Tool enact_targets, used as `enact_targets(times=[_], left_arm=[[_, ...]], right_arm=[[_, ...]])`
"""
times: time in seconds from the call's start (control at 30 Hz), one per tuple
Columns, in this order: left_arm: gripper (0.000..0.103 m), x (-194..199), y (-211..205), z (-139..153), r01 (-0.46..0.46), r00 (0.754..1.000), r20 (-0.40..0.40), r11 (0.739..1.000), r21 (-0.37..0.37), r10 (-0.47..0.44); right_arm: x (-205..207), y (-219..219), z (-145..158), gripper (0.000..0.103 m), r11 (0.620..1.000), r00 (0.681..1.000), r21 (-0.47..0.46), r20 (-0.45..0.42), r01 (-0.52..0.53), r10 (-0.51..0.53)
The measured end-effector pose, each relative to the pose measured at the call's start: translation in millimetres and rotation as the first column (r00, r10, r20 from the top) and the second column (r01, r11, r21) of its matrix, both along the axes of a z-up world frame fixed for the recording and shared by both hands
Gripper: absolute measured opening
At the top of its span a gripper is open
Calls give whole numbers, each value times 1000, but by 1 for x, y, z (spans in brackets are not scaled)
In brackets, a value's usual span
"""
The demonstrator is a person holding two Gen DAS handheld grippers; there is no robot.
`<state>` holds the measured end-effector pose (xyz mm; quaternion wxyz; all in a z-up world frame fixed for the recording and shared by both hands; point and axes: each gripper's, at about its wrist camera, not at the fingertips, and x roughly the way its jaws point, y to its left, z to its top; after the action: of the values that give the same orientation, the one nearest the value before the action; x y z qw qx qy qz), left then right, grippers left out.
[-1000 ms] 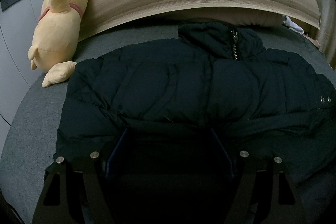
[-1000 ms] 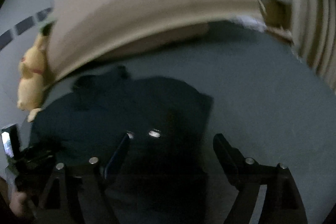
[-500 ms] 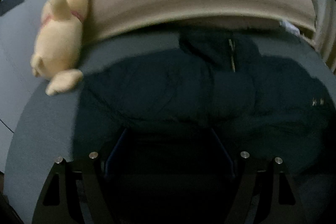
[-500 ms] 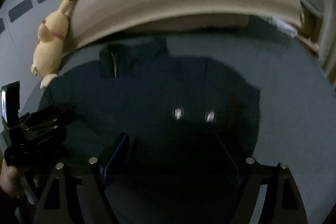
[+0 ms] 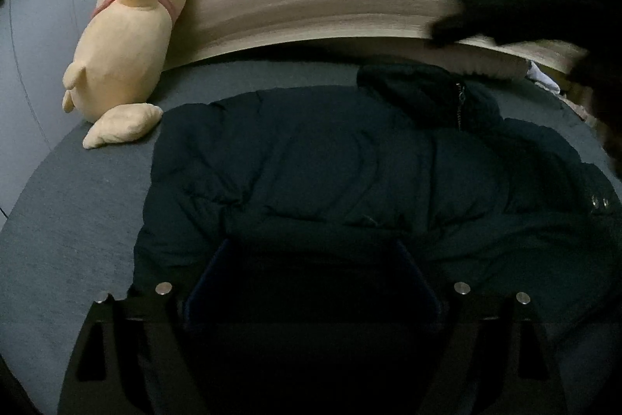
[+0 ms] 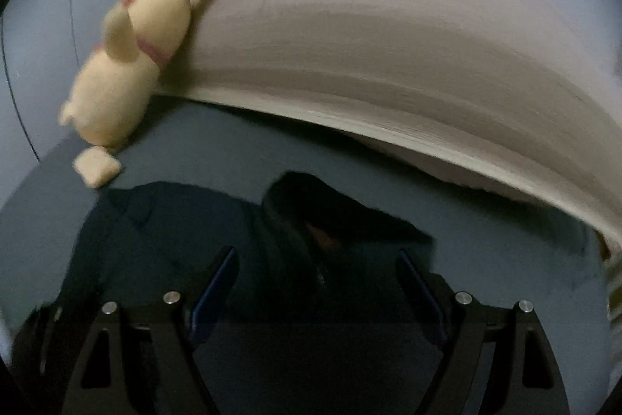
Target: Fold large clothes
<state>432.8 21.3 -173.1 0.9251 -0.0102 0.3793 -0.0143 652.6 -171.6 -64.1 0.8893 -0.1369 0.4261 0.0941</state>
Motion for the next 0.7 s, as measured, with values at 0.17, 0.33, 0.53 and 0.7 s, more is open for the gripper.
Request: enact_targets(times=[0.17, 0.33, 0.53, 0.7], left_arm=[[86, -2, 2, 3, 3, 1000, 4, 1000, -18, -3], [86, 0, 3, 2, 8, 1000, 5, 999, -36, -8], [87, 0, 3, 2, 9, 1000, 4, 999, -37, -9], [87, -1, 2, 3, 9, 1000, 4, 999, -37, -9]], right_arm=[[60, 19, -50, 24, 994, 980, -111, -201, -15, -7], [80, -35, -65, 23, 967, 941, 132, -291, 217, -172], [81, -55, -53, 44, 866, 913, 367, -349, 340, -211], [41, -47, -3, 74, 930, 971, 278, -71, 240, -229]])
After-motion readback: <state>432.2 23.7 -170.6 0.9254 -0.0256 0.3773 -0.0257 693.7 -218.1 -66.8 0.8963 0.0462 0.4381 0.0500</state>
